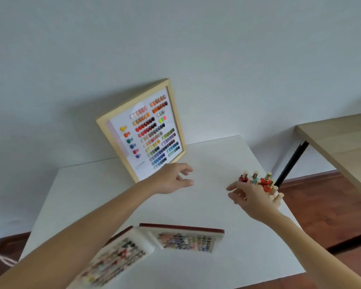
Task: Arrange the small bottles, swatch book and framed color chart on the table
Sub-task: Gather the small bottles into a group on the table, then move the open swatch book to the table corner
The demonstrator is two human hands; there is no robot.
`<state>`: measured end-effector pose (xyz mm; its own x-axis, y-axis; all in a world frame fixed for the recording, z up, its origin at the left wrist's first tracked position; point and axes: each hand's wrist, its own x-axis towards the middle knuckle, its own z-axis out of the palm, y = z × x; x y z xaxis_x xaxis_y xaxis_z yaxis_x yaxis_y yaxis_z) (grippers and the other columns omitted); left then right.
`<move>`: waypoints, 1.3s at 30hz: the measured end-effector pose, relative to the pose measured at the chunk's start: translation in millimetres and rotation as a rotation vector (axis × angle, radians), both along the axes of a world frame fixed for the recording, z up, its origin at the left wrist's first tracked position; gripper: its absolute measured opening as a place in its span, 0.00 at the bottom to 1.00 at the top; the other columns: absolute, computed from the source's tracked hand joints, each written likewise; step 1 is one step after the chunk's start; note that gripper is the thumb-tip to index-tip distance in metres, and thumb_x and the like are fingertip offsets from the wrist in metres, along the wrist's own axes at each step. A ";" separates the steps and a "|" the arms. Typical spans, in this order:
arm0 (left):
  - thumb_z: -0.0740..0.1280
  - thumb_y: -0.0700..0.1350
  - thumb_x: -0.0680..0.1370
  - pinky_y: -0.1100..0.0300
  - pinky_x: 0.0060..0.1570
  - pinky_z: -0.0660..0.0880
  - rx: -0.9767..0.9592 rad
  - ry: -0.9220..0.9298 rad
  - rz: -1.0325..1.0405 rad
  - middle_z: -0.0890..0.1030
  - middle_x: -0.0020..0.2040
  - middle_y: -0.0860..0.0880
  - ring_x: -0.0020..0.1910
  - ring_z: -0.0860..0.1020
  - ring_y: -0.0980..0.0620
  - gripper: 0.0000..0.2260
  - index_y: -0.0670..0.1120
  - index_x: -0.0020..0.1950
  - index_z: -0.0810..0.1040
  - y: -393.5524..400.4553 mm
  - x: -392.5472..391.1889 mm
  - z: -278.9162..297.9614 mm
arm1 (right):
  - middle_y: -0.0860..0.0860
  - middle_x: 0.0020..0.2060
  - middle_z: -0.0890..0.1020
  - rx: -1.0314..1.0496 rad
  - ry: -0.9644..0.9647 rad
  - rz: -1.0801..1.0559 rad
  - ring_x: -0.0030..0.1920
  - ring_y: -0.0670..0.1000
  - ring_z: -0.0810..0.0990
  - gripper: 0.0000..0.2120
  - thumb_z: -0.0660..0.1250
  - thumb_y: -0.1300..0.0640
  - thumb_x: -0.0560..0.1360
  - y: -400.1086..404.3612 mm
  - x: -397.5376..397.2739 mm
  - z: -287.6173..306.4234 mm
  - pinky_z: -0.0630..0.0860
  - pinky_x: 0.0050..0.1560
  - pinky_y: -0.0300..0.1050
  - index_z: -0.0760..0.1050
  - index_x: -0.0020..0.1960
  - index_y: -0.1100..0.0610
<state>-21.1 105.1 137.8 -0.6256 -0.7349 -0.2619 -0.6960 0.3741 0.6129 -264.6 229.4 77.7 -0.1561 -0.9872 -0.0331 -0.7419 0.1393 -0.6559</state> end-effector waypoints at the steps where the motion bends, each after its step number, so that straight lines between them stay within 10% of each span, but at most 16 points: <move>1: 0.68 0.54 0.76 0.60 0.53 0.76 0.002 0.008 0.014 0.76 0.62 0.53 0.53 0.79 0.56 0.21 0.52 0.68 0.71 6.1 20.2 5.3 | 0.41 0.33 0.81 0.013 -0.046 0.038 0.38 0.32 0.78 0.03 0.67 0.54 0.76 -2.5 12.0 9.1 0.73 0.34 0.27 0.78 0.49 0.48; 6: 0.64 0.56 0.78 0.60 0.57 0.73 0.003 0.030 0.089 0.77 0.63 0.52 0.56 0.77 0.55 0.20 0.52 0.68 0.72 44.5 119.5 15.6 | 0.44 0.41 0.85 0.044 -0.151 0.212 0.40 0.39 0.83 0.10 0.61 0.48 0.78 2.7 73.3 46.8 0.80 0.44 0.39 0.80 0.52 0.49; 13: 0.64 0.63 0.74 0.66 0.52 0.70 0.007 -0.060 0.095 0.75 0.65 0.54 0.59 0.74 0.59 0.25 0.55 0.69 0.68 98.7 212.9 -9.0 | 0.35 0.44 0.82 0.164 0.066 0.426 0.44 0.36 0.81 0.13 0.62 0.41 0.75 30.4 124.5 59.2 0.75 0.43 0.30 0.79 0.54 0.43; 22: 0.60 0.53 0.81 0.58 0.37 0.81 -0.256 -0.212 0.127 0.84 0.46 0.49 0.35 0.82 0.52 0.11 0.49 0.59 0.72 135.8 233.9 -38.2 | 0.44 0.42 0.84 0.180 0.379 0.474 0.40 0.44 0.81 0.06 0.63 0.52 0.77 32.3 133.4 40.3 0.79 0.42 0.41 0.78 0.51 0.46; 28: 0.59 0.52 0.81 0.64 0.38 0.78 -0.292 -0.209 0.168 0.83 0.55 0.47 0.41 0.83 0.50 0.12 0.48 0.61 0.71 141.5 229.3 -37.6 | 0.46 0.41 0.85 0.161 0.452 0.529 0.38 0.48 0.83 0.05 0.62 0.52 0.78 13.1 128.7 39.1 0.81 0.40 0.45 0.76 0.51 0.47; 39: 0.60 0.52 0.81 0.64 0.39 0.78 -0.283 -0.155 0.431 0.84 0.52 0.50 0.37 0.81 0.55 0.11 0.48 0.60 0.73 142.4 258.5 -39.5 | 0.45 0.44 0.84 0.111 0.436 0.719 0.37 0.47 0.83 0.08 0.61 0.50 0.79 -51.5 173.5 42.7 0.74 0.34 0.29 0.76 0.55 0.49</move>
<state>237.4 247.5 98.3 -0.2216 -0.9717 -0.0818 -0.8973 0.1704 0.4071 -91.0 177.9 120.4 0.4872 -0.8455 -0.2184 -0.8578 -0.4165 -0.3013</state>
